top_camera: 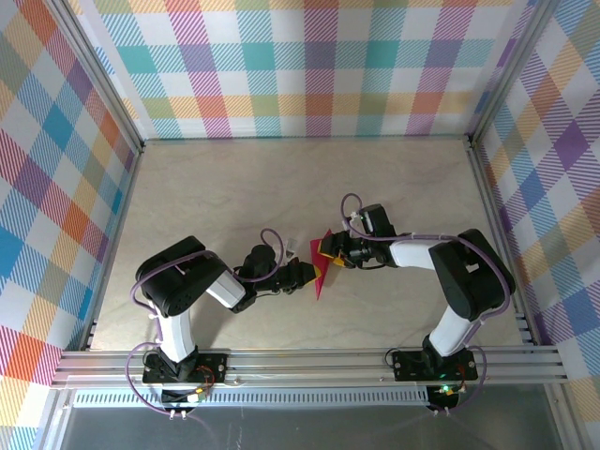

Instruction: Fold a paper plane with a square sheet of paper (fold left side to right side)

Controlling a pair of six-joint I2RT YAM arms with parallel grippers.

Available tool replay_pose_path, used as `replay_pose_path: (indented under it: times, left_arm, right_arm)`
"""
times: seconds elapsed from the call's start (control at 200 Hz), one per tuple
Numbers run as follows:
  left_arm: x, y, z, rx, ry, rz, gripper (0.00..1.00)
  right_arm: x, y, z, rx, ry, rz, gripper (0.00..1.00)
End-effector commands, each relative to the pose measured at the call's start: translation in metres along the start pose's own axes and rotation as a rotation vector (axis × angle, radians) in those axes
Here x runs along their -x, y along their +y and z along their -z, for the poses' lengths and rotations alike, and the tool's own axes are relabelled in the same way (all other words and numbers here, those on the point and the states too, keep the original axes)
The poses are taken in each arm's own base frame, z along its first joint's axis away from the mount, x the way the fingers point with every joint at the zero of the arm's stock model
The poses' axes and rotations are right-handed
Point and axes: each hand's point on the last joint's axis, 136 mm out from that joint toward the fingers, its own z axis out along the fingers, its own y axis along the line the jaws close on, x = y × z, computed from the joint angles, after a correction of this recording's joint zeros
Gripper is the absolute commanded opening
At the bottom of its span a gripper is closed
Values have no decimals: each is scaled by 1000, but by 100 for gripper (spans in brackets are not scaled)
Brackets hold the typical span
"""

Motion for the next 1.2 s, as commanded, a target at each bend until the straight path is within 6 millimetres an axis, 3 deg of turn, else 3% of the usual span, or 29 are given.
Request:
replay_pose_path:
  times: [0.0, 0.665, 1.195]
  left_arm:
    - [7, -5, 1, -40, -17, -5, 0]
    - [9, 6, -4, -39, -29, 27, 0]
    - [12, 2, 7, -10, -48, -14, 23]
  right_arm:
    - [7, 9, -4, 17, -6, 26, 51]
    - [-3, -14, -17, -50, 24, -5, 46]
    - [-12, -47, -21, -205, 59, -28, 44]
